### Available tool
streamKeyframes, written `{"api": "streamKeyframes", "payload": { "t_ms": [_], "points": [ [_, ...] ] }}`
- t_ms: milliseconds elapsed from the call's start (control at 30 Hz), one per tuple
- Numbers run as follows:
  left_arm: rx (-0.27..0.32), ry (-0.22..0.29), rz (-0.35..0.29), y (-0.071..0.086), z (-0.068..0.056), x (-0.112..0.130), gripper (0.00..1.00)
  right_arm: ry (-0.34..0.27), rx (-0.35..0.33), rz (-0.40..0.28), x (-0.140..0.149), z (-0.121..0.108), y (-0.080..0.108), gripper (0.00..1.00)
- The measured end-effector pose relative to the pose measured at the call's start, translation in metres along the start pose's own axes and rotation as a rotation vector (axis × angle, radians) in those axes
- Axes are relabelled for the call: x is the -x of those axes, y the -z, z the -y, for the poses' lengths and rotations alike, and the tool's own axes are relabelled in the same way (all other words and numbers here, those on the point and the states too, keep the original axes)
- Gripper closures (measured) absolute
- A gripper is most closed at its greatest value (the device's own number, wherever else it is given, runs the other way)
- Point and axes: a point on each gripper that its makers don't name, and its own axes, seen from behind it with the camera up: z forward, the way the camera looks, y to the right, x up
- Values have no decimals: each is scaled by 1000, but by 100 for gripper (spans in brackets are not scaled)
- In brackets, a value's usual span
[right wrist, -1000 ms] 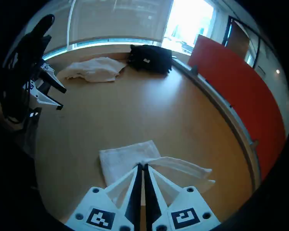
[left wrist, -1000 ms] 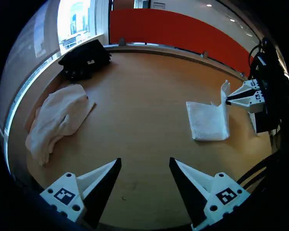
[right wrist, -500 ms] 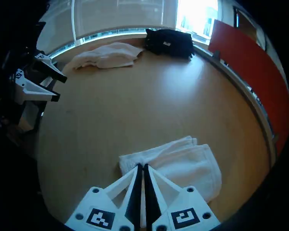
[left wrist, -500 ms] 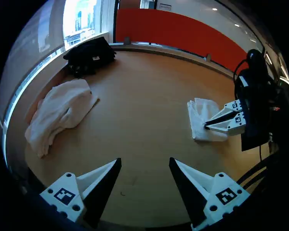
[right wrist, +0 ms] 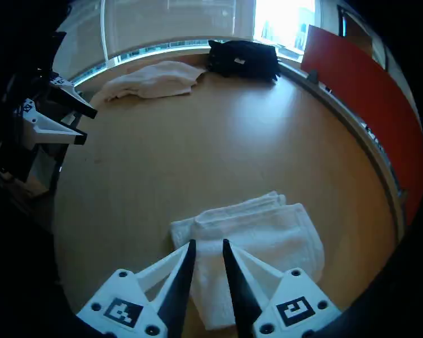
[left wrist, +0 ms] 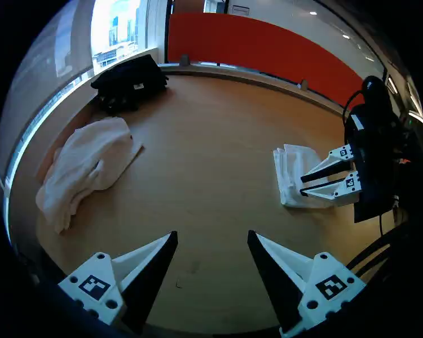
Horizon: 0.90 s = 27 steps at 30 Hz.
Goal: Fold towel
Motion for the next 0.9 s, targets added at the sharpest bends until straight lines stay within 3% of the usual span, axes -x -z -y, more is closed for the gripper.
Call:
{"api": "streamKeyframes", "payload": {
  "t_ms": [167, 900],
  "points": [
    [1, -1, -2, 0, -1, -2, 8, -12, 11, -7, 1, -1, 4, 43],
    [12, -14, -4, -4, -7, -7, 8, -150, 108, 13, 61, -6, 35, 40]
  ]
}}
